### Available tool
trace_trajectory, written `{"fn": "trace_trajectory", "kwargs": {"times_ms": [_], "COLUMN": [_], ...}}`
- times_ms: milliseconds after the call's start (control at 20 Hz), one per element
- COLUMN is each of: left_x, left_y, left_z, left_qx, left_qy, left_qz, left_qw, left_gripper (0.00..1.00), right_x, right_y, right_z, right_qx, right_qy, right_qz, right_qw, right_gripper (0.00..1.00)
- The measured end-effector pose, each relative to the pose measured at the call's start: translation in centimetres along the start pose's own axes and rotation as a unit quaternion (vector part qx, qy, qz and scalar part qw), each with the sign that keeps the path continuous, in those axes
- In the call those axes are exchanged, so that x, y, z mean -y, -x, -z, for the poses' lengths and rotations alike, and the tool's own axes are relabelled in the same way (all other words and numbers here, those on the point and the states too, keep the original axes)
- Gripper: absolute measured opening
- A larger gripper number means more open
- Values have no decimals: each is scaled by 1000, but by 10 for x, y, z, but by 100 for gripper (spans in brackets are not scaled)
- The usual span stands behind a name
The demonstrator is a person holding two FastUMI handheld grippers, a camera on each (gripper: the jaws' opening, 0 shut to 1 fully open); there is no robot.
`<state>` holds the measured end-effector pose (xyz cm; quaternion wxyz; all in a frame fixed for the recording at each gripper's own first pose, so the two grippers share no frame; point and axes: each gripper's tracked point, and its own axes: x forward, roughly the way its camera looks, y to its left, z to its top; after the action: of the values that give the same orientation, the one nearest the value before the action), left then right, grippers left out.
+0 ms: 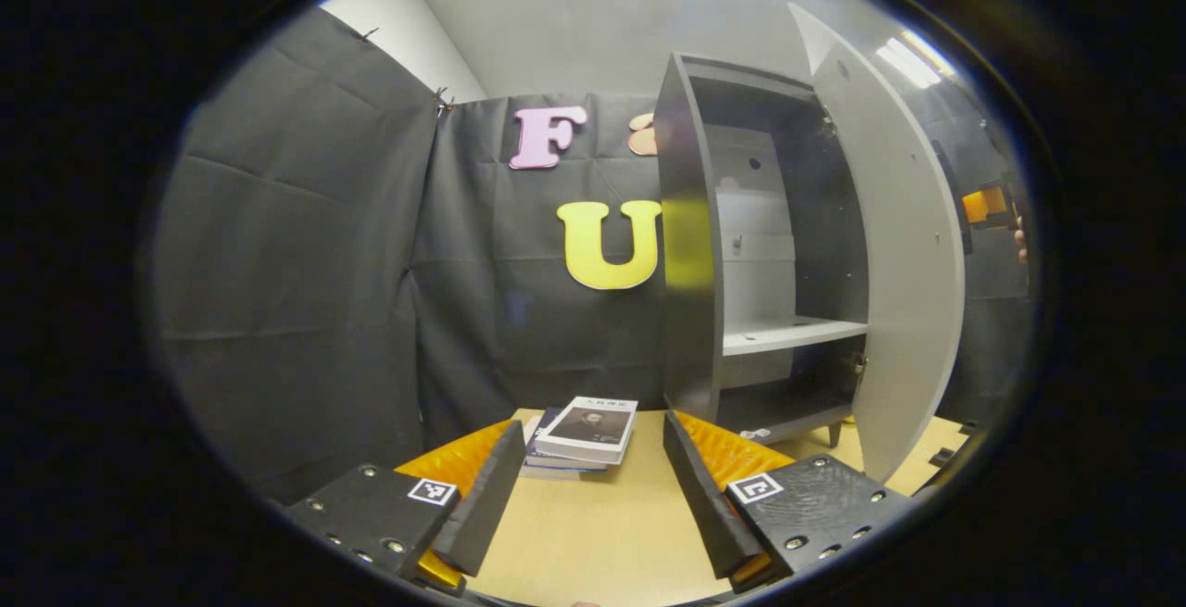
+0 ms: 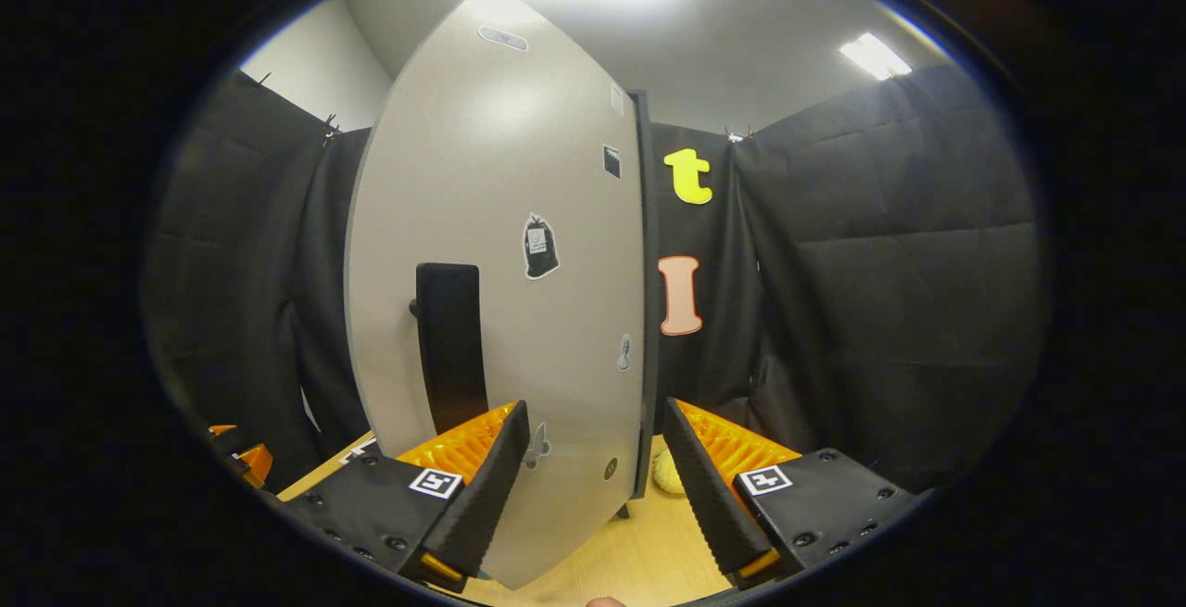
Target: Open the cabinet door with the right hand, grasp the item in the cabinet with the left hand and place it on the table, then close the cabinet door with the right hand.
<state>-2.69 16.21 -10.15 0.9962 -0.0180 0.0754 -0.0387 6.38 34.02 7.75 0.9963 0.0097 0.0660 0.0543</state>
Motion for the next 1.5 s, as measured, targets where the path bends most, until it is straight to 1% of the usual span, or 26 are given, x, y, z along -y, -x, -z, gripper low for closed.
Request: {"fn": "trace_trajectory", "kwargs": {"times_ms": [100,150,200,250,350,400,450,550,600,650,800,850,900,950,1000,1300,1500], "left_x": [-5,-8,-11,-14,-15,-15,-14,-8,-2,7,38,46,54,63,74,135,168], "left_y": [0,1,1,2,3,3,2,-1,-4,-7,-13,-15,-15,-15,-16,-12,-8], "left_z": [-2,-1,0,0,-5,-8,-12,-17,-22,-26,-36,-41,-45,-49,-54,-84,-102], "left_qx": [0,-2,-3,-4,-3,0,3,8,12,14,18,19,19,18,20,34,43], "left_qy": [0,0,-2,-3,-5,-6,-8,-16,-17,-18,-19,-23,-30,-37,-42,-40,-50], "left_qz": [-6,-8,-11,-12,-13,-13,-14,-17,-17,-14,-3,-1,-3,-5,-5,-4,-11], "left_qw": [1000,1000,1000,1000,1000,1000,1000,1000,1000,1000,1000,1000,999,999,999,999,998], "left_gripper": [90,90,91,90,90,90,90,90,90,90,90,90,90,90,90,90,90], "right_x": [-14,-19,-23,-29,-35,-33,-29,-14,-3,7,37,50,61,69,79,139,173], "right_y": [-6,-10,-12,-13,-12,-10,-8,-4,-2,-1,5,5,6,7,7,4,-1], "right_z": [2,2,3,2,3,3,3,1,-1,-1,1,1,3,7,9,19,24], "right_qx": [-2,-2,-3,-2,0,1,3,9,14,16,16,18,16,13,12,5,7], "right_qy": [6,9,10,8,5,5,6,10,10,9,4,3,2,2,2,-8,-15], "right_qz": [-15,-22,-26,-31,-38,-40,-40,-34,-29,-23,-19,-15,-15,-17,-17,-19,-19], "right_qw": [1000,1000,1000,999,999,999,999,999,999,1000,1000,1000,1000,1000,1000,1000,1000], "right_gripper": [87,89,95,96,98,96,98,98,96,98,96,98,96,98,96,98,98]}}
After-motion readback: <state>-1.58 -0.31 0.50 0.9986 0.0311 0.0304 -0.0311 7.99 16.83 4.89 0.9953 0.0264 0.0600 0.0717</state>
